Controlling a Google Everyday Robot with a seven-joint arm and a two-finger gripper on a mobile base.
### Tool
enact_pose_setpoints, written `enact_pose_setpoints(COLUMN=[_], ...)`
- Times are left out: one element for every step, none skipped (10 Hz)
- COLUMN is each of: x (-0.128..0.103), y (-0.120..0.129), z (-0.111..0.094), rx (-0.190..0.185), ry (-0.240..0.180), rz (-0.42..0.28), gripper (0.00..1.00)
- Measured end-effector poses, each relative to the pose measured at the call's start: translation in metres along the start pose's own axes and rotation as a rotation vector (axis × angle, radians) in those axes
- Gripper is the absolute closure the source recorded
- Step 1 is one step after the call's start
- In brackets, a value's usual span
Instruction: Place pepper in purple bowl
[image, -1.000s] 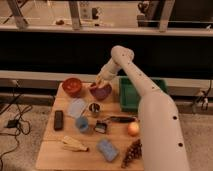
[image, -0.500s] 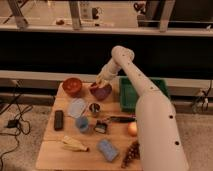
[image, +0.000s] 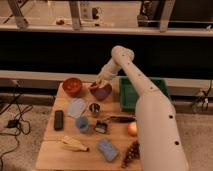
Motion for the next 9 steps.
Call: enact_pose_setpoints(x=[0.0000,0.0001,0.0001,0.0000,0.0000,0.0000,0.0000,0.0000,0.0000], y=[-0.0001,-0.0003,-0.0003,-0.0003,-0.0003,-0.0004,-0.0004,-0.0003,-0.0004], z=[0.0001,0.0001,0.0001,0.0001,0.0002,0.0003,0.0003,0.0003,0.0003], rx=[0.000,0.001,0.001,0.001,0.001,0.001,0.001,0.001,0.001], ry=[0.000,0.000,0.000,0.001,0.000,0.000,0.000,0.000,0.001], rz=[0.000,0.000,0.000,0.000,0.000,0.000,0.000,0.000,0.000], gripper=[0.23,0.20,0.20,0.20,0.20,0.20,0.20,0.20,0.20])
